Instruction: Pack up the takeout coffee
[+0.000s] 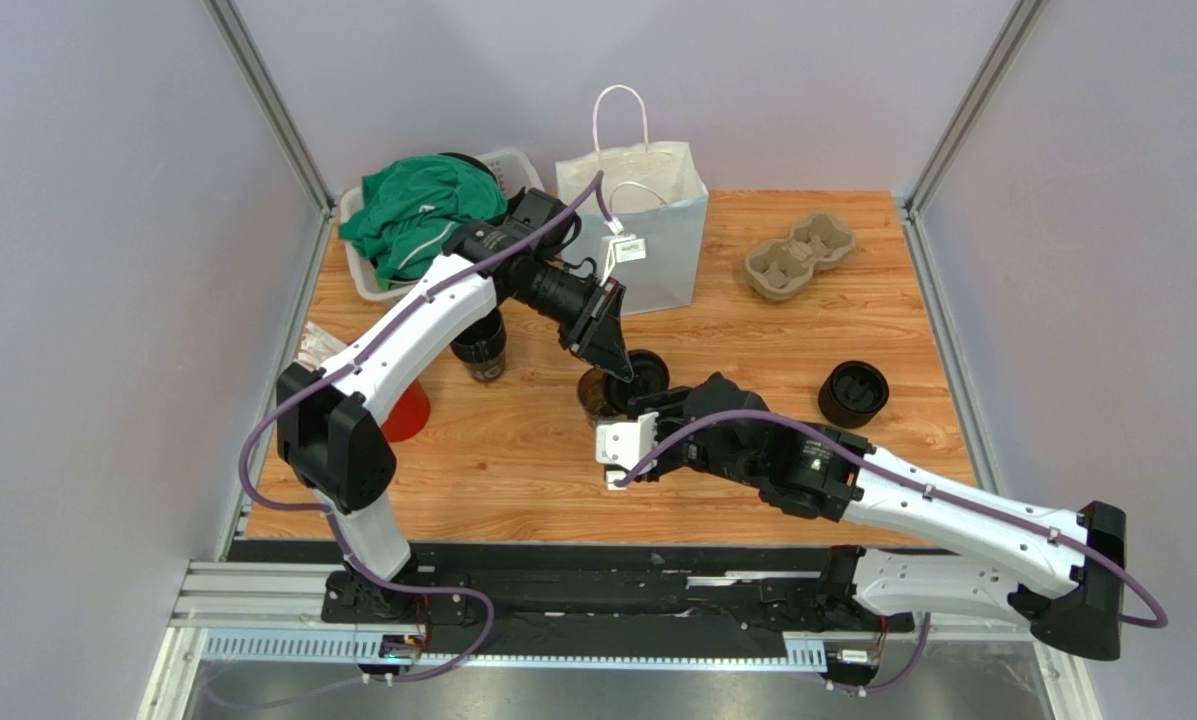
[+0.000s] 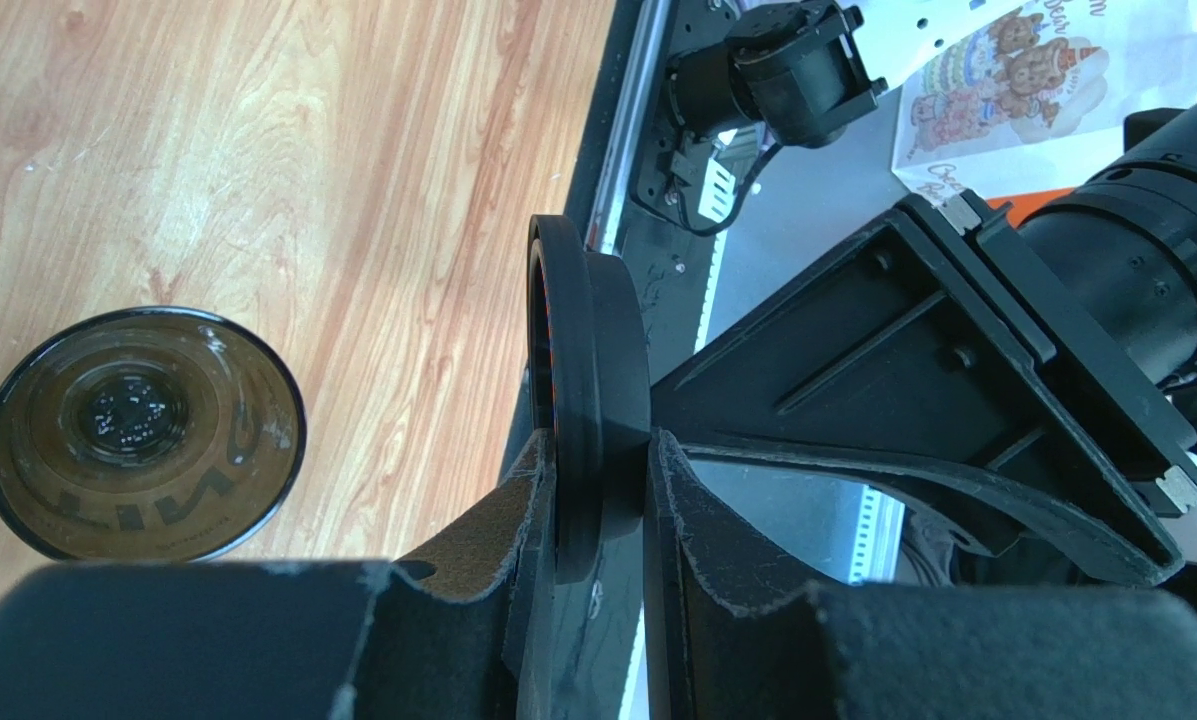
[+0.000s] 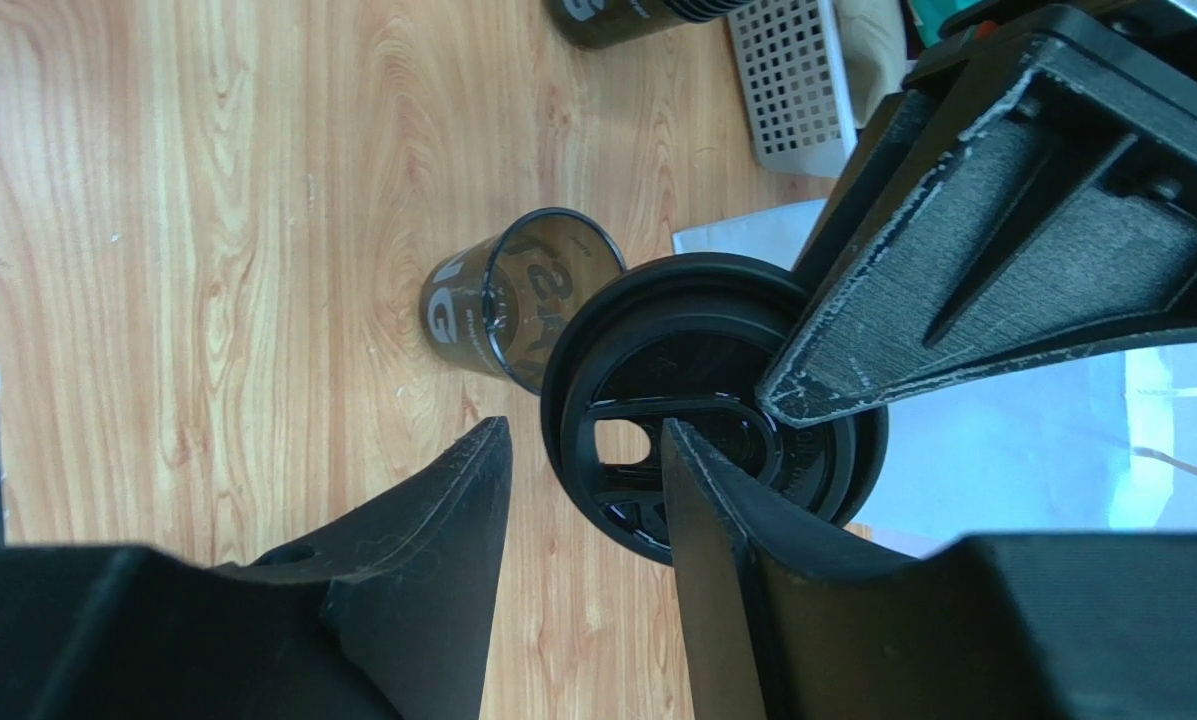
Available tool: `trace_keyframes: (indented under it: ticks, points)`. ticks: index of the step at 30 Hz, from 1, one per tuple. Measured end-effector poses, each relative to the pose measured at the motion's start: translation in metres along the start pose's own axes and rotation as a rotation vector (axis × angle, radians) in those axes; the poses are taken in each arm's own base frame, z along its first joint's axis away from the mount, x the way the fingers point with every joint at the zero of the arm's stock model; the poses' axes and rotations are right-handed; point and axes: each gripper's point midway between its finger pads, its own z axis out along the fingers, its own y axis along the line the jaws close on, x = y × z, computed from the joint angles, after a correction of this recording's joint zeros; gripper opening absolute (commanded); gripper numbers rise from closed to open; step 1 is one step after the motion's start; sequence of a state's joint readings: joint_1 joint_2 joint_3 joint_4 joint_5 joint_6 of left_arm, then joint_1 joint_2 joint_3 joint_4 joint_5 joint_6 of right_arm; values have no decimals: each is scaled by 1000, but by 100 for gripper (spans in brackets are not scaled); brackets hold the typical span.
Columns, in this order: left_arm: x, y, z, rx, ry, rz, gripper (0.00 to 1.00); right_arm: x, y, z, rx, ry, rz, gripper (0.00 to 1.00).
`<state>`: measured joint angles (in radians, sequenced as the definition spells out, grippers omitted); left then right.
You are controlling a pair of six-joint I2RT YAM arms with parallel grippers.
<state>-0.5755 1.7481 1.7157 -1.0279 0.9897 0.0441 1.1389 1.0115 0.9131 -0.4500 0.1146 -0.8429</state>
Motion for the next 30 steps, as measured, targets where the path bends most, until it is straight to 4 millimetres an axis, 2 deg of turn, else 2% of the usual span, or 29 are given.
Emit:
trace_keyframes:
  ticks: [3,9,20,25,27,30]
  points:
    - [0,-1,0,1,-1,6,15,1,-2,3,22,2,1,40]
    - [0,-1,-1,5,-2,9,15,4,-4,7,43,7,-3,39]
    - [0,-4,-1,22,-4,15,15,9,-3,9,57,18,-14,25]
    - [-1,-4,-1,22,-4,20,15,14,3,12,44,30,-17,28]
    - [-1,-4,-1,22,-5,25,15,15,4,13,44,30,-17,26]
    - [-1,-3,-1,21,-5,28,15,14,3,14,49,28,-16,14]
